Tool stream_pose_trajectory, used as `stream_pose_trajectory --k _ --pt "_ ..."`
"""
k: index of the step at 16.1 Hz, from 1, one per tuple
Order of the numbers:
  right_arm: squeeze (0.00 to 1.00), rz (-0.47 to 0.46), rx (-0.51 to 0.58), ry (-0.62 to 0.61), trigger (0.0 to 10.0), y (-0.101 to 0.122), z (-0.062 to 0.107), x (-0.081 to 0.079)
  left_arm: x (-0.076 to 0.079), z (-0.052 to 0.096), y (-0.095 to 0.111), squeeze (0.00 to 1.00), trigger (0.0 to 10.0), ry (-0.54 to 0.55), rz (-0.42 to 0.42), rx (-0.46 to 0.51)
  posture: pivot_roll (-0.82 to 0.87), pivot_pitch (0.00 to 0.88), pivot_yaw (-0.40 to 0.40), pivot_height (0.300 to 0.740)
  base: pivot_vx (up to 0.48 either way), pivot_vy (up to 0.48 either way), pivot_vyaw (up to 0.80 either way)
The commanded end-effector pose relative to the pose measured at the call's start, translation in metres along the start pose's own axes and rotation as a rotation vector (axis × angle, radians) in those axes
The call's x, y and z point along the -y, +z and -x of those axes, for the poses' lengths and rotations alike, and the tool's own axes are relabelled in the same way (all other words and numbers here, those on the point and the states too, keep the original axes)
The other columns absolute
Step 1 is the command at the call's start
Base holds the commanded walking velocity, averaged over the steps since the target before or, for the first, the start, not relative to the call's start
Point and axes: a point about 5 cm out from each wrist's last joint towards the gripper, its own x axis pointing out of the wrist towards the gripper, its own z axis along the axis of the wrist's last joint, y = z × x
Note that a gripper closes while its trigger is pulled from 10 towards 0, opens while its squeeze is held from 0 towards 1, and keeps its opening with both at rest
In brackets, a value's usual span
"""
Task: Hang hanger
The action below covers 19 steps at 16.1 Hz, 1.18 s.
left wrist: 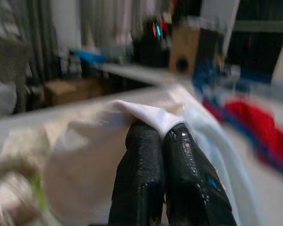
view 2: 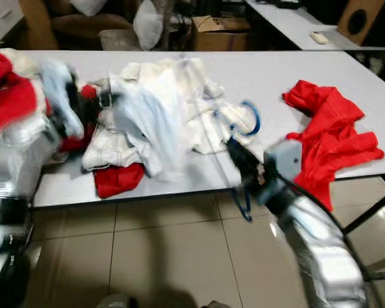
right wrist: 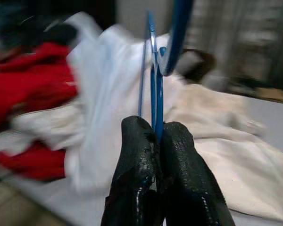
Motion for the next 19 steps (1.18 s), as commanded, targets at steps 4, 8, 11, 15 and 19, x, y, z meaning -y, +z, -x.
stream_pose_trajectory --k 4,8,11,15,19 --pt "0.0 -0.017 -0.041 0.184 10.0 0.009 0.019 -0.013 0.004 -0.006 0.017 0.0 0.0 -0.014 -0.008 0.015 -0.07 0.0 -0.003 0.74 0.0 0.0 0.0" --pt "0.0 -0.054 -0.057 0.233 10.0 0.008 0.02 -0.019 0.009 -0.007 0.01 0.0 0.0 -0.028 -0.092 -0.069 -0.07 0.0 0.0 0.74 0.0 0.0 0.0" --pt "0.0 -0.012 -0.216 0.262 10.0 -0.005 0.028 -0.018 0.003 -0.008 0.017 0.0 0.0 0.027 -0.149 -0.064 -0.06 0.0 -0.014 0.74 0.0 0.0 0.0" --pt "0.0 0.163 -0.37 -0.108 10.0 -0.018 0.032 0.041 -0.004 -0.018 0.061 0.0 0.0 0.043 0.02 0.139 -0.06 0.0 -0.019 0.74 0.0 0.0 0.0" --pt "0.0 0.274 -0.243 -0.481 10.0 0.017 0.04 0.095 -0.001 -0.036 0.081 0.0 0.0 0.009 -0.011 0.158 -0.06 0.0 0.005 0.74 0.0 0.0 0.0"
